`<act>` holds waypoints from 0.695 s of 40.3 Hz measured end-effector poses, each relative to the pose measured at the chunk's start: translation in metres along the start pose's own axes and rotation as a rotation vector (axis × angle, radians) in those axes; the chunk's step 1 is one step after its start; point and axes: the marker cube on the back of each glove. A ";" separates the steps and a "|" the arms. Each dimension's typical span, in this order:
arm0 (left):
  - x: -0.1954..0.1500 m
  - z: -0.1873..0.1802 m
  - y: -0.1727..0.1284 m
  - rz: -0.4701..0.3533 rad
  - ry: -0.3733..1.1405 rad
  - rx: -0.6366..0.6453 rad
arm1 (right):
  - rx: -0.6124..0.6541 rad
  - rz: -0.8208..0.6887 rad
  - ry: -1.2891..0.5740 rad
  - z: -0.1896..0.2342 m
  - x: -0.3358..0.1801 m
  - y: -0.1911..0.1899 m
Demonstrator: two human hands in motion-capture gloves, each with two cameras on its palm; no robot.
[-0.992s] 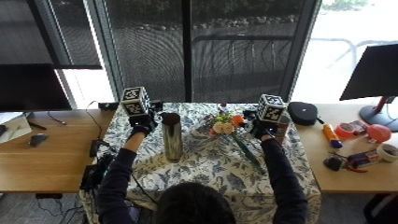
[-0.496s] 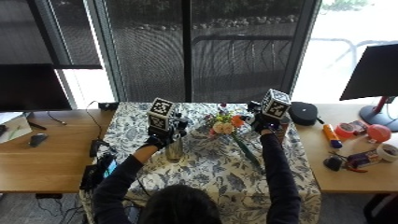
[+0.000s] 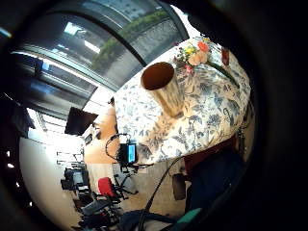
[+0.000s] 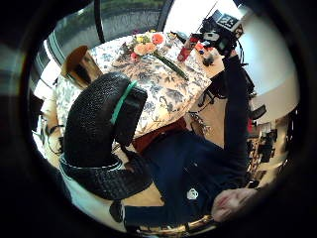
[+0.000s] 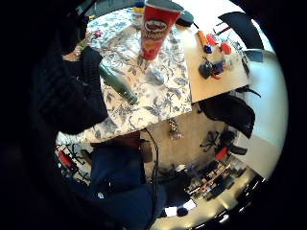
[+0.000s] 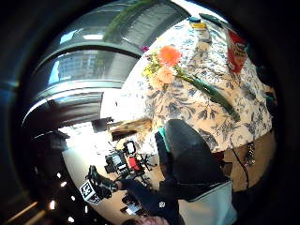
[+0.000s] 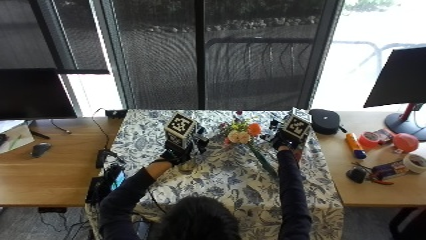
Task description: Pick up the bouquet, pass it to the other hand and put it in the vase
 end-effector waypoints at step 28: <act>0.022 0.031 0.004 0.064 -0.005 -0.141 | 0.535 0.033 0.004 0.122 0.029 -0.174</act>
